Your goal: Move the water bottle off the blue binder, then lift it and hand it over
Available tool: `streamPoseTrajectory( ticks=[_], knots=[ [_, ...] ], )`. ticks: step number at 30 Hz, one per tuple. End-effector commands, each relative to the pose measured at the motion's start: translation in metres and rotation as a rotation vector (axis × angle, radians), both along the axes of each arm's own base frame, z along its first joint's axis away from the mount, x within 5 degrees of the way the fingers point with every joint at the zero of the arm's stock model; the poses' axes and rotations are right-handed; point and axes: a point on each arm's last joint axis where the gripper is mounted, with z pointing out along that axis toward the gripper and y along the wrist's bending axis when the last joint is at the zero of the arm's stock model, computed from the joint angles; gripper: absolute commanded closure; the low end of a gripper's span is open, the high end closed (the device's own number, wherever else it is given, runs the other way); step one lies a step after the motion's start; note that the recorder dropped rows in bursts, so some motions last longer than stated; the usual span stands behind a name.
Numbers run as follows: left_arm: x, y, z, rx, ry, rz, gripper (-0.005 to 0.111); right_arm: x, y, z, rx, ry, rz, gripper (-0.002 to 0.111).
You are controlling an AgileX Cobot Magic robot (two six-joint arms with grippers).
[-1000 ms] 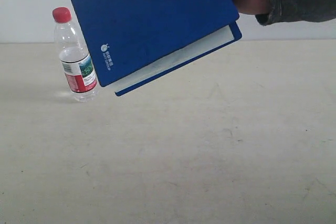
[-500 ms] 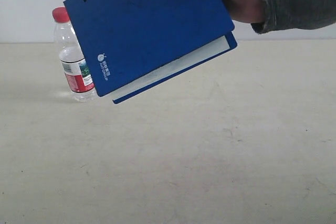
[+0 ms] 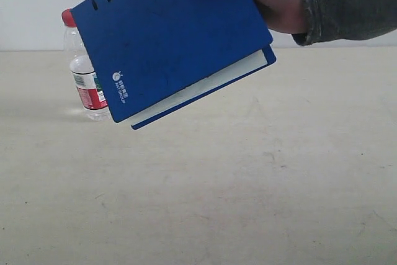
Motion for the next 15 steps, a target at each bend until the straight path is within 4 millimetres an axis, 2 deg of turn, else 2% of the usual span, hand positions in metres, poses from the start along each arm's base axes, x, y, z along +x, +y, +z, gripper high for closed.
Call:
streamPoseTrajectory(
  ticks=[1,4,11,15],
  knots=[
    [0.002,-0.0008,-0.0176,0.08,0.055,-0.021,0.102,0.0002,0.0,0.0006,0.004,-0.004,-0.002,0.109],
    [0.0,-0.0013,-0.0266,0.15,0.162,-0.048,0.102,0.0002,0.0,0.0006,0.004,-0.004,-0.002,0.109],
    [0.0001,-0.0076,-0.0272,0.1,0.161,-0.111,0.102,0.0002,0.0,0.0006,0.004,-0.004,-0.002,0.109],
    [0.0002,-0.01,-0.0265,0.188,0.154,-0.155,0.102,0.0002,0.0,0.0006,0.004,-0.004,-0.002,0.109]
  ],
)
